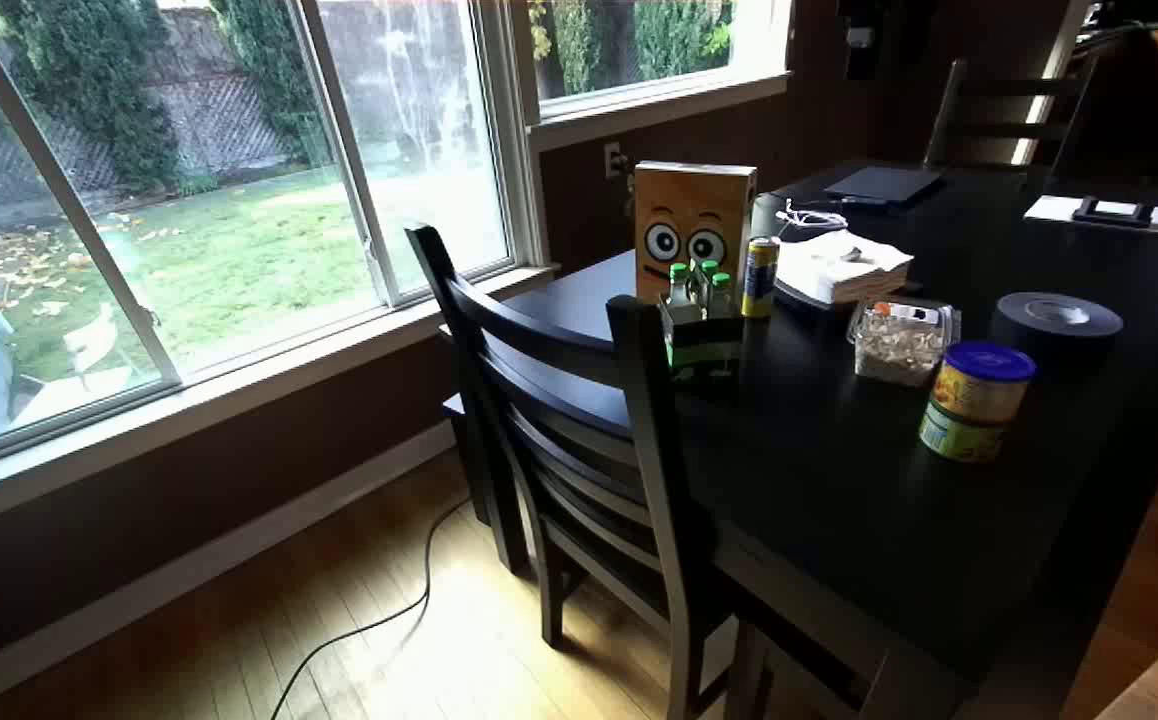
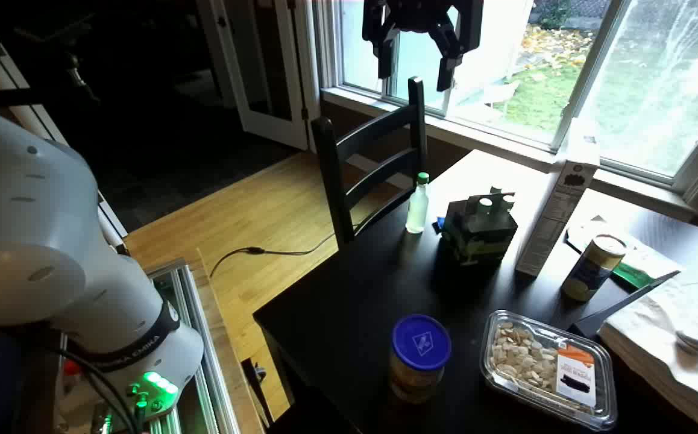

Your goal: Remove the bottle from the box

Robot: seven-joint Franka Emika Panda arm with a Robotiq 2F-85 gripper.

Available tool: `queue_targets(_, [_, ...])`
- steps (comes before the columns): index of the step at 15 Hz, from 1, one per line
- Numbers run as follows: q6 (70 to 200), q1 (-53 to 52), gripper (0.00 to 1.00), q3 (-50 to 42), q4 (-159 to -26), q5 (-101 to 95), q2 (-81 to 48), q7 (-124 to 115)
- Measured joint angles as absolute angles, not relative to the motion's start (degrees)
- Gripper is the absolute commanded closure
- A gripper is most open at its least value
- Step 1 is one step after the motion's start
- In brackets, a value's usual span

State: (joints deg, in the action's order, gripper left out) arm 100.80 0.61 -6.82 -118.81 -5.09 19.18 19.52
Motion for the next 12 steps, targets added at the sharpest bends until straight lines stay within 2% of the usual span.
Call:
queue_targets(9, [101.2,0.7,0.00,-6.8,-118.8,-5.4,18.9,19.5])
queue_targets(12, [106.7,0.9,0.00,-6.7,-119.4,-9.7,16.4,19.4])
